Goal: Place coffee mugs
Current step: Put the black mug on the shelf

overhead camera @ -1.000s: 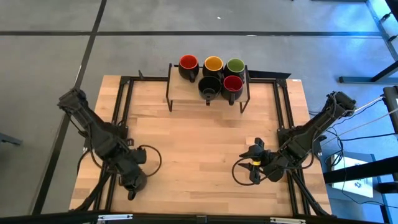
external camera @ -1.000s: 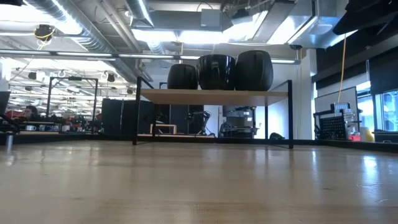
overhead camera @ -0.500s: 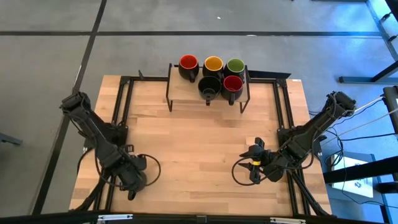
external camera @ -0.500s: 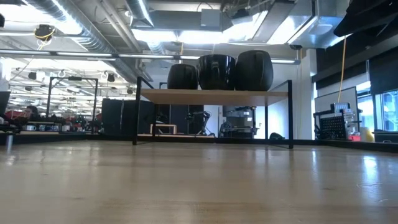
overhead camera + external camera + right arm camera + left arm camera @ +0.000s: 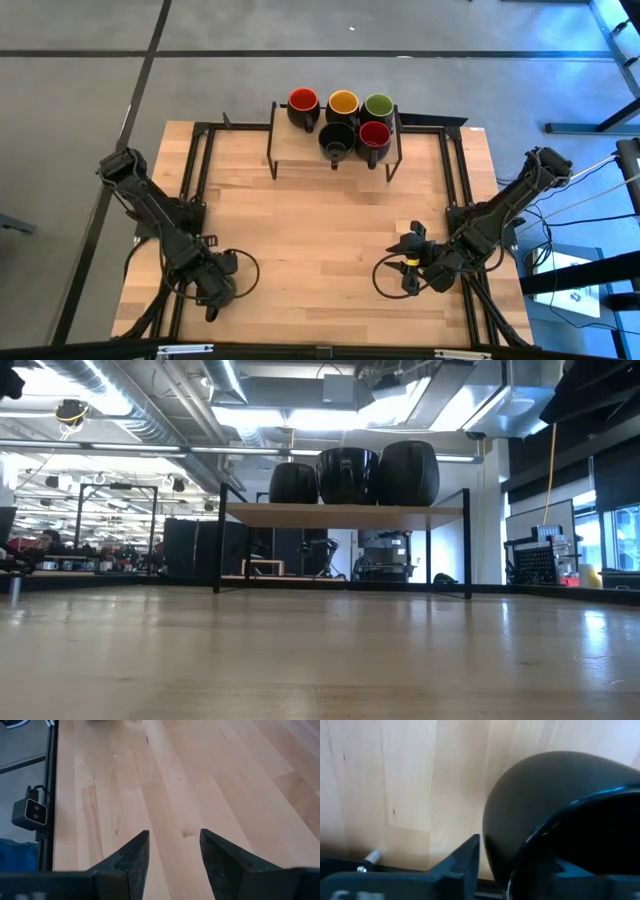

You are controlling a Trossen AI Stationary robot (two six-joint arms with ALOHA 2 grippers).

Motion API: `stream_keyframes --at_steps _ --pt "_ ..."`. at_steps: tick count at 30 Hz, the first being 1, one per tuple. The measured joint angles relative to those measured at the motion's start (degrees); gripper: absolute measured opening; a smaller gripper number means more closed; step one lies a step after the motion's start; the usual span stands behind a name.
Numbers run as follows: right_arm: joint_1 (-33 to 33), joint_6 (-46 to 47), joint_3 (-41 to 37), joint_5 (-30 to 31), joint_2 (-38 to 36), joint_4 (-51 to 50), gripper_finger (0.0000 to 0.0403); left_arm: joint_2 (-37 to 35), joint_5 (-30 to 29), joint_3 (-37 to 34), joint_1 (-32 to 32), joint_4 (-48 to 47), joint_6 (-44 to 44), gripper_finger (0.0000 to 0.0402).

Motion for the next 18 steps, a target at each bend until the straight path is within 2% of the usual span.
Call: stream_keyframes --at_steps 5,6,11,18 --pt "0.01 -0.01 0.00 0.06 0.00 -0.43 0.0165 0.04 -0.03 0.06 2.83 0.50 2.29 0.0025" --pt "0.00 -0.15 0.00 0.08 0.00 -0.45 0.0165 0.03 0.29 0.40 3.36 0.84 2.83 0.0016" --pt "0.02 -0.22 0.00 0.69 0.00 -0.54 0.0165 0.07 0.75 3.77 7.77 -1.64 5.34 0.0012" --pt "0.00 -0.42 0.00 2.09 -1.96 -0.79 0.0165 -0.02 -3.12 18.75 18.97 -11.06 15.57 0.0012"
